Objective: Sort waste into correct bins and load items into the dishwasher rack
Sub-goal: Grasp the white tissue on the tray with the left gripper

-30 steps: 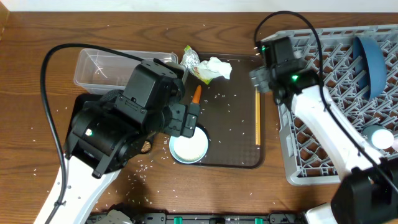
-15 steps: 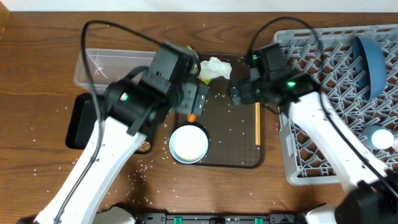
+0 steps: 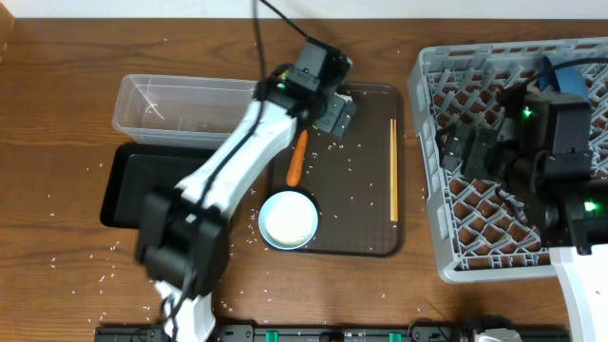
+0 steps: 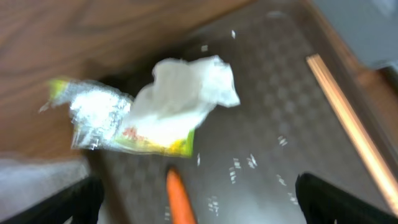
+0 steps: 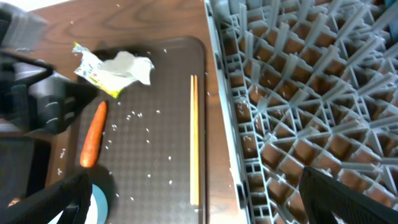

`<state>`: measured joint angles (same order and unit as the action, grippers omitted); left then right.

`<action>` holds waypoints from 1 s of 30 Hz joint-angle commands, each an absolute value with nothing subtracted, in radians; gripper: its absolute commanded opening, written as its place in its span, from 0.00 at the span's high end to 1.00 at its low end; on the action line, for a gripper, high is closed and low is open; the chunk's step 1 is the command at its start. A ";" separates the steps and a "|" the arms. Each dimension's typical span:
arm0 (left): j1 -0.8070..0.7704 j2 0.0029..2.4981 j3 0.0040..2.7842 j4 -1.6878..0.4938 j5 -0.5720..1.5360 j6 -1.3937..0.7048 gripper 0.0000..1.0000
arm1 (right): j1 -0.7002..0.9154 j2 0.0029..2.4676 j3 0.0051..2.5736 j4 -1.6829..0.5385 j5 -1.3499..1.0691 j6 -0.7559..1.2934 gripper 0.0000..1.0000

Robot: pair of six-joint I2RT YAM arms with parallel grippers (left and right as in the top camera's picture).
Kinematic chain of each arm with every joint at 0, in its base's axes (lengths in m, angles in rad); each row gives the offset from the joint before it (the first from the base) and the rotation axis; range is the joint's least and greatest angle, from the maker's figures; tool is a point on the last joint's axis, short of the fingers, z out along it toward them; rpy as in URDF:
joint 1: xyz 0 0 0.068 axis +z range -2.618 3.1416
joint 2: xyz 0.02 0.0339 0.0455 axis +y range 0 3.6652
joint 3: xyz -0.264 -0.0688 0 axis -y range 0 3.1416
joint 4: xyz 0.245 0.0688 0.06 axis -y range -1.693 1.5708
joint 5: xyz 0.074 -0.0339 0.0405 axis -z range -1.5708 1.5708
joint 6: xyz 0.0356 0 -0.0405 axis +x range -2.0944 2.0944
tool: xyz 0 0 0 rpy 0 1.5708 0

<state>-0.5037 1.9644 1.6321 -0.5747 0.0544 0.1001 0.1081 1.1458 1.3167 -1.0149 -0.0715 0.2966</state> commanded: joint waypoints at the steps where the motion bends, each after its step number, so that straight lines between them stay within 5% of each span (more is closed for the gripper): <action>1: -0.497 2.062 1.640 -0.488 0.067 0.192 0.01 | 0.102 1.147 1.322 -1.038 -0.052 0.310 0.01; 15: -0.501 2.309 1.640 -0.213 0.132 0.239 0.12 | 0.102 1.193 1.320 -1.085 -0.052 0.310 0.01; 17: -0.501 2.317 1.640 -0.207 0.132 0.239 0.26 | 0.102 1.199 1.320 -1.085 -0.052 0.310 0.01; 23: -0.503 2.299 1.641 -0.220 0.173 0.205 0.94 | 0.103 1.205 1.320 -1.085 -0.052 0.310 0.01; 30: -0.503 2.128 1.641 -0.383 0.216 0.096 0.94 | 0.103 1.205 1.320 -1.086 -0.052 0.310 0.01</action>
<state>-0.5030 2.2425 1.6321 -0.3416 0.1810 0.1513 0.1047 1.2022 1.3163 -1.0843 -0.0593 0.3035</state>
